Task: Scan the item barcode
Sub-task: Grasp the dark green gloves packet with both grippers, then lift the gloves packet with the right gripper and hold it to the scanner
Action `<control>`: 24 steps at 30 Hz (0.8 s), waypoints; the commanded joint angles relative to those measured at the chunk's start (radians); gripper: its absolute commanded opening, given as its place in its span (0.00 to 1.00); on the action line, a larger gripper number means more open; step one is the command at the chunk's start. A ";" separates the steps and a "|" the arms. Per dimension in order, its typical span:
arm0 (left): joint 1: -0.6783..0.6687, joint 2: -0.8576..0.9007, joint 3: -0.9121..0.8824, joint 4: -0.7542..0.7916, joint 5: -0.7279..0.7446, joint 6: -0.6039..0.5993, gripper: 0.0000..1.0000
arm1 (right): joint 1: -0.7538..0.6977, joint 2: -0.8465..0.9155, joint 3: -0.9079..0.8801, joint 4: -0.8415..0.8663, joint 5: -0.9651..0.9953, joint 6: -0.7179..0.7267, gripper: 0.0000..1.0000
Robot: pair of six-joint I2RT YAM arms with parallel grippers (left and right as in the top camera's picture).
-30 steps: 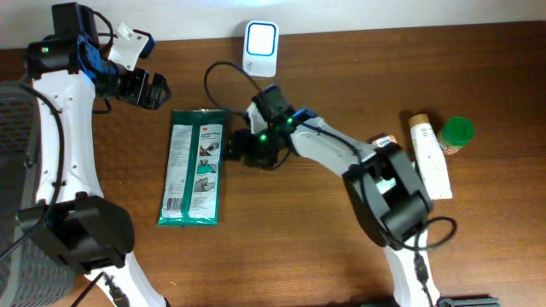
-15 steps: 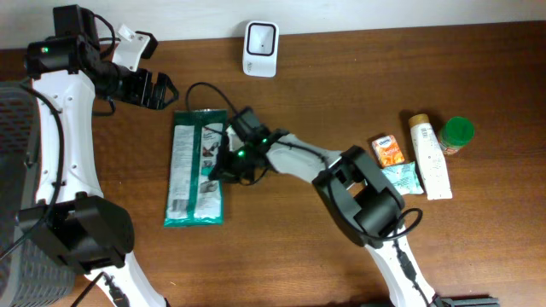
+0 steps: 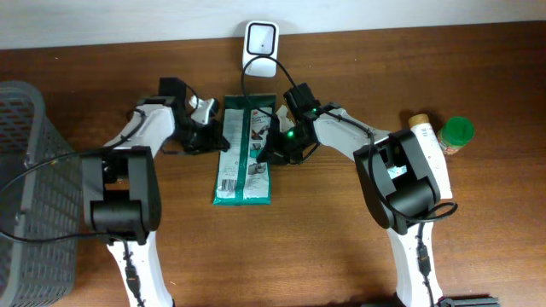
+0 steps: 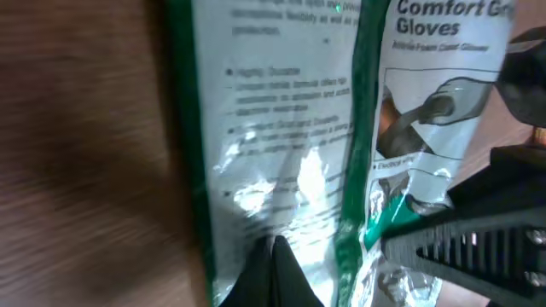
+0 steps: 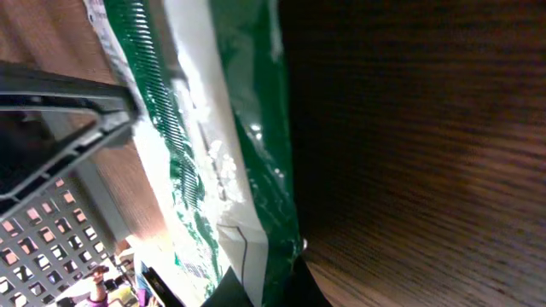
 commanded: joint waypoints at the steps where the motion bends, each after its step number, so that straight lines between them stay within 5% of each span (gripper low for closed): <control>1: -0.027 -0.008 -0.014 0.015 -0.054 -0.064 0.00 | -0.003 0.003 -0.030 -0.012 0.081 -0.014 0.04; 3: -0.041 -0.008 -0.015 0.016 -0.085 -0.085 0.00 | -0.003 0.003 -0.031 -0.012 0.081 -0.014 0.05; 5: -0.046 -0.008 -0.015 0.014 -0.084 -0.089 0.00 | 0.011 0.005 -0.063 0.088 0.078 0.024 0.38; 6: -0.046 -0.008 -0.015 0.014 -0.084 -0.089 0.00 | 0.022 0.008 -0.077 0.135 0.076 0.051 0.38; 11: -0.046 -0.008 -0.015 0.010 -0.084 -0.089 0.00 | 0.103 0.035 -0.097 0.338 0.071 0.111 0.33; 14: -0.045 -0.008 -0.015 0.010 -0.085 -0.087 0.00 | 0.089 0.037 -0.098 0.326 0.073 0.094 0.04; 20: 0.064 -0.273 0.019 -0.093 -0.202 -0.046 0.00 | 0.017 -0.153 -0.098 0.140 0.039 -0.213 0.04; 24: 0.075 -0.435 0.019 -0.159 -0.460 -0.046 0.27 | -0.121 -0.478 -0.098 -0.145 -0.159 -0.519 0.04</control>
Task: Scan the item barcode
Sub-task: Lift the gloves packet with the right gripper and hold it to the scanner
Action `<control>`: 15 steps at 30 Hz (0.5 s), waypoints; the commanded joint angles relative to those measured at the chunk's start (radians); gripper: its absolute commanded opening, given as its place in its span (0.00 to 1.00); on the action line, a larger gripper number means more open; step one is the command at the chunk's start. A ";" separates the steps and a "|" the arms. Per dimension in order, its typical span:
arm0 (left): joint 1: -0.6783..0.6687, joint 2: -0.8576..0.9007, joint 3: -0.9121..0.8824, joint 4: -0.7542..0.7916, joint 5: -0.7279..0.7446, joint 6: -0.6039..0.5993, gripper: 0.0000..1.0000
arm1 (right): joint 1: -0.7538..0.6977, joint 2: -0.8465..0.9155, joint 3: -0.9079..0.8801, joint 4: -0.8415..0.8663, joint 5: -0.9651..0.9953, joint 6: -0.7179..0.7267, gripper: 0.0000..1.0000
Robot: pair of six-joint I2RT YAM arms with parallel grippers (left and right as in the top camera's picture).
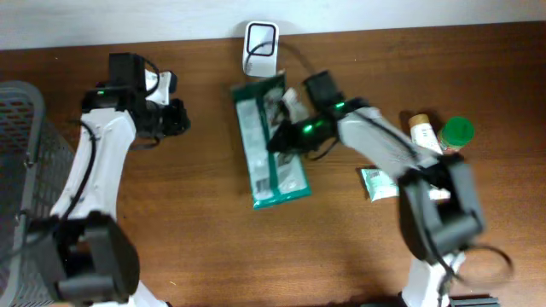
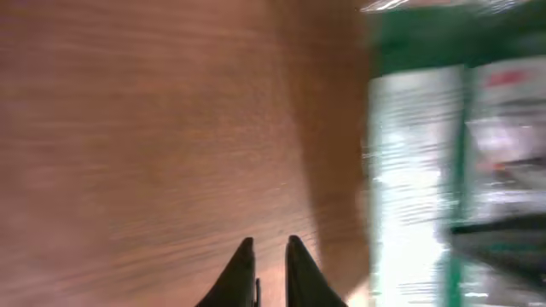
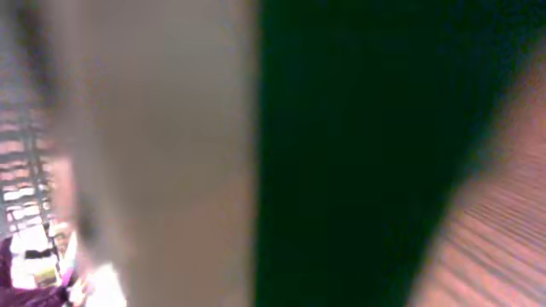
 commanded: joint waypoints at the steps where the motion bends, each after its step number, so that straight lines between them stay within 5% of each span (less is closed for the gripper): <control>1: -0.004 -0.043 0.012 -0.009 -0.166 0.013 0.39 | -0.090 -0.227 0.009 -0.132 -0.179 -0.251 0.04; 3: -0.004 -0.043 0.012 -0.016 -0.186 0.013 0.55 | -0.177 -0.370 0.009 -0.218 -0.255 -0.301 0.04; 4: -0.004 -0.043 0.012 -0.016 -0.186 0.013 0.99 | -0.224 -0.452 0.009 -0.249 -0.300 -0.303 0.04; 10: -0.004 -0.043 0.012 -0.017 -0.185 0.013 0.99 | -0.279 -0.630 0.009 -0.293 -0.390 -0.220 0.04; 15: -0.004 -0.043 0.012 -0.017 -0.185 0.013 0.99 | -0.064 -0.547 0.191 -0.368 0.263 -0.074 0.04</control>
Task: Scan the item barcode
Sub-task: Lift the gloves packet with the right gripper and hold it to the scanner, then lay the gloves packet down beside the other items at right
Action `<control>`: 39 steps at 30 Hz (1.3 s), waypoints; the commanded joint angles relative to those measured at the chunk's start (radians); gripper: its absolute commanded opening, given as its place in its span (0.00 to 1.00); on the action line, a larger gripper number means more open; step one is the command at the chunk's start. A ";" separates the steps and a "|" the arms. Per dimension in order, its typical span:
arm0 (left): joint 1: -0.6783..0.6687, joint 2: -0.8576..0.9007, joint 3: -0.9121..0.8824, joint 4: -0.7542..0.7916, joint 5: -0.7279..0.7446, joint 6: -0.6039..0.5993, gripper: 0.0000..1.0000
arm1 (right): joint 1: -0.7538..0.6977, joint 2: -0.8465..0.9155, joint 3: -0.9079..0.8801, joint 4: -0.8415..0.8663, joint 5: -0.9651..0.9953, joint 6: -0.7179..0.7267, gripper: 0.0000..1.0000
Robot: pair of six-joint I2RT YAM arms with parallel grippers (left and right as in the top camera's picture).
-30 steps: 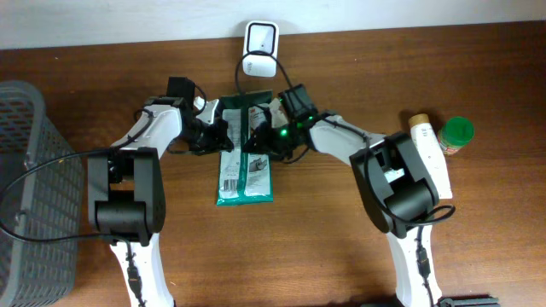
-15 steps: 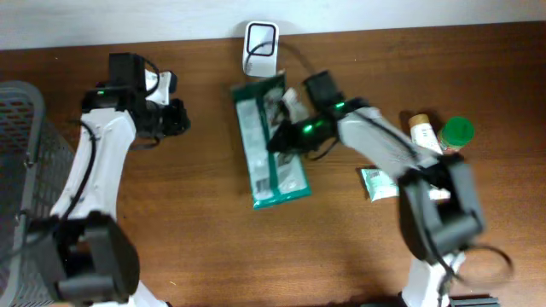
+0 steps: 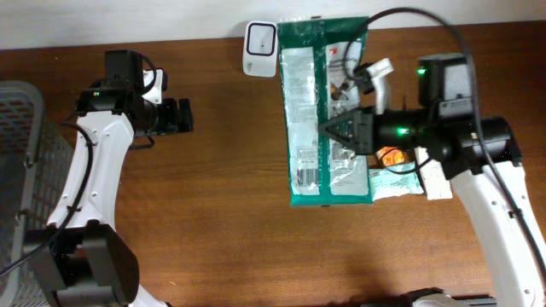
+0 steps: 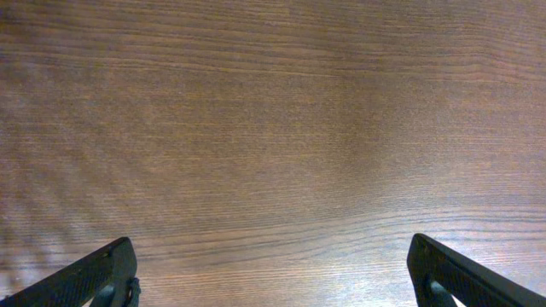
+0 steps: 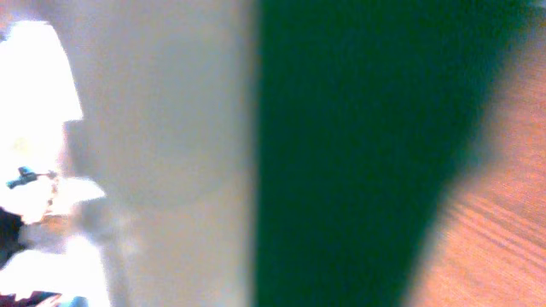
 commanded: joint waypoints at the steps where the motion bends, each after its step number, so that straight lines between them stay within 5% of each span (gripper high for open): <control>1: 0.000 -0.003 0.006 -0.001 -0.011 0.001 0.99 | 0.148 0.116 0.258 -0.097 0.451 0.028 0.04; 4: 0.000 -0.003 0.006 -0.001 -0.011 0.001 0.99 | 0.270 0.402 0.613 -0.093 0.884 -0.121 0.04; 9: 0.000 -0.003 0.006 -0.001 -0.011 0.001 0.99 | 0.336 0.692 0.657 0.415 1.282 -0.465 0.04; 14: 0.000 -0.003 0.006 -0.001 -0.011 0.001 0.99 | 0.335 0.979 0.657 0.941 1.258 -1.063 0.04; 17: 0.000 -0.003 0.006 -0.001 -0.011 0.001 0.99 | 0.335 1.034 0.657 0.985 1.128 -1.176 0.04; 21: 0.000 -0.003 0.006 -0.001 -0.011 0.001 0.99 | 0.335 1.086 0.656 1.091 1.022 -1.178 0.04; 28: 0.000 -0.003 0.006 -0.001 -0.011 0.001 0.99 | 0.335 1.094 0.656 1.116 1.107 -1.152 0.04; 29: 0.000 -0.003 0.007 -0.001 -0.011 0.001 0.99 | 0.333 1.078 0.656 1.093 1.123 -1.003 0.04; 32: 0.000 -0.003 0.006 -0.001 -0.011 0.001 0.99 | 0.326 0.996 0.656 0.999 1.117 -0.857 0.04; 35: 0.000 -0.003 0.006 -0.001 -0.011 0.001 0.99 | 0.313 0.864 0.656 0.742 1.116 -0.640 0.04; 39: 0.000 -0.003 0.007 -0.001 -0.011 0.001 0.99 | 0.262 0.627 0.656 0.214 1.094 -0.103 0.04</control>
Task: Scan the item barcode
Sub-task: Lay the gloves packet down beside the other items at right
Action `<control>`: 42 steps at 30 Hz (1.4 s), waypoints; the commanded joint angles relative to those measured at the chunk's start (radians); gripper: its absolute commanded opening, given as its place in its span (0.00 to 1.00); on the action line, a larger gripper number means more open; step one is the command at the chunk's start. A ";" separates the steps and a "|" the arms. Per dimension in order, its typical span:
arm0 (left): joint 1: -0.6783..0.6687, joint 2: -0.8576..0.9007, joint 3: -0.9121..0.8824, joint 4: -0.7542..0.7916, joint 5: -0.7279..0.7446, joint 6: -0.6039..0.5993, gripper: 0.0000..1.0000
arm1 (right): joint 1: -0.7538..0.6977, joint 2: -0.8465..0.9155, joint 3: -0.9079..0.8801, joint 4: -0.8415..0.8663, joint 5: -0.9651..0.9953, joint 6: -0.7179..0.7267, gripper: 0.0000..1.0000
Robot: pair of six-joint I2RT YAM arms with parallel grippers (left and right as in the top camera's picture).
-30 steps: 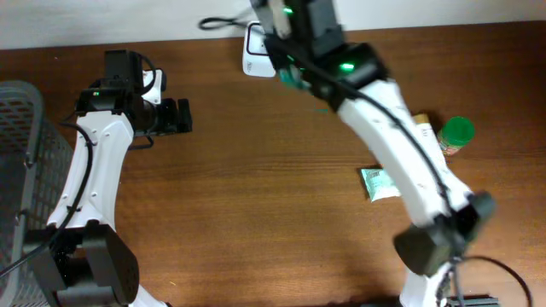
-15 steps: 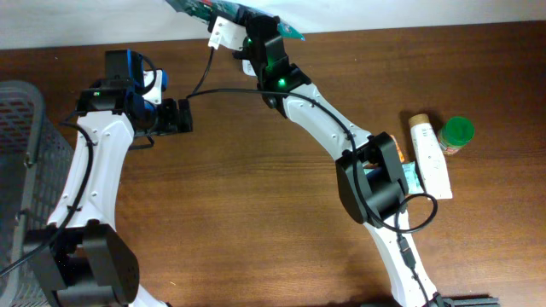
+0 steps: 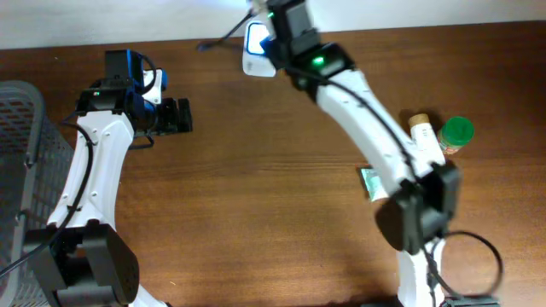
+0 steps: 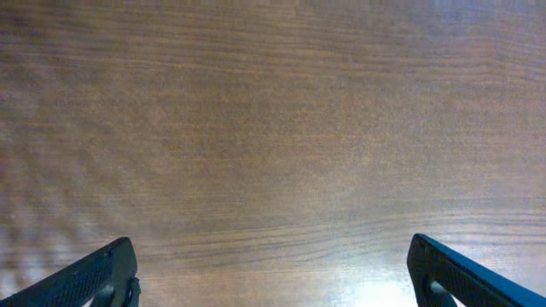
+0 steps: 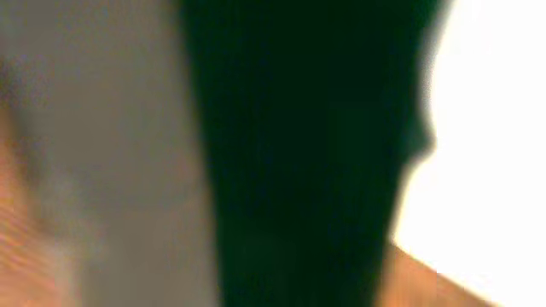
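The white barcode scanner [image 3: 254, 40] stands at the table's far edge. My right arm reaches across to it, and the wrist [image 3: 288, 24] sits just above and right of the scanner. The glove package is out of the overhead view. In the right wrist view a blurred dark green band of the package [image 5: 299, 170] fills the frame and hides the fingers, which hold it. My left gripper [image 3: 177, 115] hovers open over bare wood at the left, with its fingertips [image 4: 102, 277] far apart and nothing between them.
A grey mesh basket [image 3: 17, 162] stands at the left edge. At the right are a green-capped jar [image 3: 456, 134], a tan-capped bottle [image 3: 421, 128] and a small green packet [image 3: 372, 182]. The scanner's cable [image 3: 223, 38] runs along the far edge.
My right arm held the package spread out high over the table's right half. Now the arm stretches to the far edge at the scanner, and the package has left the overhead view. The left arm stayed put.
The package lay flat below the scanner with both grippers at its edges. Then the left gripper was off to the left, nearly shut, while the right gripper had the package tilted up. Then the left gripper stood open and the package was raised high. Now the package is at the scanner.
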 commanded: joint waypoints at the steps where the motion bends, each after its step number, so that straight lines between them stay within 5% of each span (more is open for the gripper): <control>1: 0.001 -0.004 0.006 -0.001 0.003 0.001 0.99 | -0.051 -0.183 0.009 -0.299 -0.069 0.419 0.04; 6: 0.001 -0.004 0.006 -0.001 0.003 0.001 0.99 | -0.200 -0.203 -0.023 -0.840 -0.260 0.482 0.04; 11: 0.001 -0.004 0.006 -0.001 0.003 0.001 0.99 | -0.290 -0.202 -0.413 -0.741 -0.280 0.444 0.06; 15: 0.001 -0.004 0.006 -0.001 0.003 0.001 0.99 | -0.390 -0.203 -0.488 -0.692 -0.276 0.445 0.21; 16: 0.001 -0.004 0.006 -0.001 0.003 0.001 0.99 | -0.423 -0.204 -0.487 -0.709 -0.276 0.446 0.65; 17: 0.001 -0.004 0.006 -0.001 0.003 0.001 0.99 | -0.445 -0.204 -0.473 -0.741 -0.276 0.449 0.98; 23: 0.001 -0.004 0.006 -0.001 0.003 0.001 0.99 | -0.417 -0.356 -0.170 -1.001 -0.276 0.455 0.98; 29: 0.001 -0.004 0.007 -0.001 0.003 0.001 0.99 | -0.321 -0.782 -0.155 -1.025 -0.283 0.452 0.98; 36: 0.001 -0.004 0.006 -0.001 0.003 0.001 0.99 | -0.324 -0.873 -0.177 -1.078 -0.195 0.422 0.98; 38: 0.001 -0.004 0.007 -0.001 0.003 0.001 0.99 | -0.325 -0.929 -0.245 -0.932 -0.181 0.421 0.98; 42: 0.001 -0.004 0.006 -0.001 0.003 0.001 0.99 | -0.325 -1.217 -0.717 -0.412 -0.182 0.383 0.98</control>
